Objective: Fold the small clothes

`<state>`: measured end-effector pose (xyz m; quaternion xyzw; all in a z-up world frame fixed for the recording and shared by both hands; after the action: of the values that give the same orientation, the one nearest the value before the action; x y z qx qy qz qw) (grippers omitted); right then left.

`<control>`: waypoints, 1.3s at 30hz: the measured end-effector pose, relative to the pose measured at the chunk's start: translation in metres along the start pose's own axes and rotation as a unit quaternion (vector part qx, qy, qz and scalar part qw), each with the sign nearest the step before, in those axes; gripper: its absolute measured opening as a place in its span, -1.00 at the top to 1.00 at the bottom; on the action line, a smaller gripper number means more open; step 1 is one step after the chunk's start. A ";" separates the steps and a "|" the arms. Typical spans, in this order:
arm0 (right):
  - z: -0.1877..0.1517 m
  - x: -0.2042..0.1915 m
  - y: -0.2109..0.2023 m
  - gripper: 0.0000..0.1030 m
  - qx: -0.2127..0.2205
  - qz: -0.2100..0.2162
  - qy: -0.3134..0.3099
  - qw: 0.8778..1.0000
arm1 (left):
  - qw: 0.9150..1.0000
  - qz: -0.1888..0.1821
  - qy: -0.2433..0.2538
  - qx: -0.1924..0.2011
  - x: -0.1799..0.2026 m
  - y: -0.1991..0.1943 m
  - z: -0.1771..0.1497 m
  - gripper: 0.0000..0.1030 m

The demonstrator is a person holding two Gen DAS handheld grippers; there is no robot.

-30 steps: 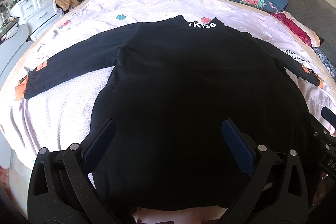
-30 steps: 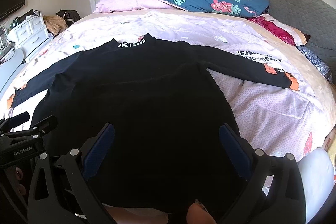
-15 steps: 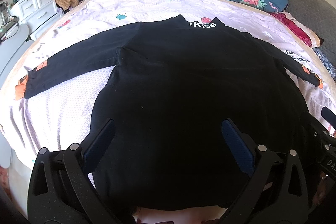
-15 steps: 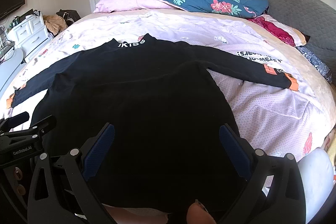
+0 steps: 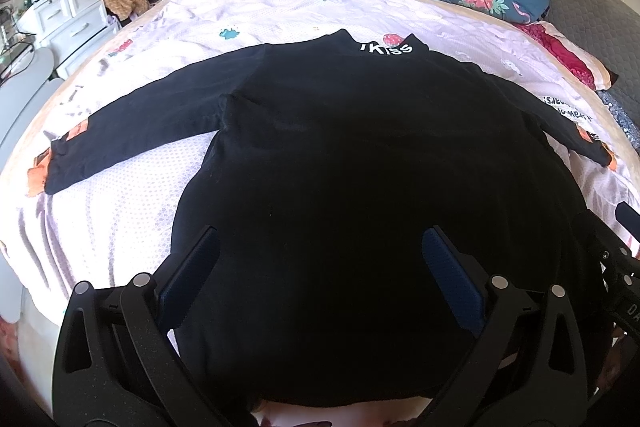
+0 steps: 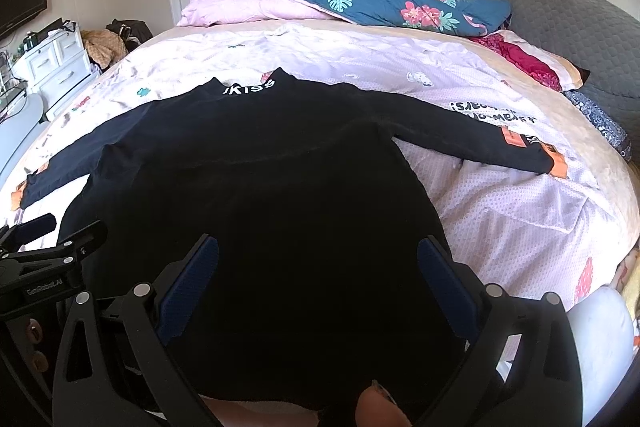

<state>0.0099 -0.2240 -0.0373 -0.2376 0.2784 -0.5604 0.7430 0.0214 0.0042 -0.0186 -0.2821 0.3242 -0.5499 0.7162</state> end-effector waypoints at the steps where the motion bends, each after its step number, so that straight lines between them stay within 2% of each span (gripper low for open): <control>1: 0.002 0.000 0.000 -0.92 0.001 0.000 0.001 1.000 | 1.000 0.001 -0.001 0.000 0.000 0.001 0.003 -0.84; 11: 0.030 0.002 0.008 -0.92 0.006 -0.008 0.006 1.000 | 1.000 0.008 -0.006 0.003 0.001 0.007 0.034 -0.84; 26: 0.099 0.019 0.030 -0.92 0.022 -0.025 0.040 0.999 | 1.000 0.005 -0.014 -0.013 0.012 0.027 0.085 -0.84; 39: 0.156 0.066 0.046 -0.92 0.043 -0.063 0.113 0.991 | 1.000 -0.015 -0.017 -0.005 0.030 0.038 0.136 -0.84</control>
<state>0.1622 -0.2695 0.0363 -0.1575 0.3203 -0.6408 0.6796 0.1553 -0.0097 0.0333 -0.2997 0.3107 -0.5539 0.7119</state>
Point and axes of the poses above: each gripper's, at about its wrist camera, not at the fingertips, and y roughly the way its jaws point, x to its right, z to its top, the point moved 3 cm from there along y, roughly the way its jaws point, and after that the axes turned 13 degrees about z, right-handed, at the moved point
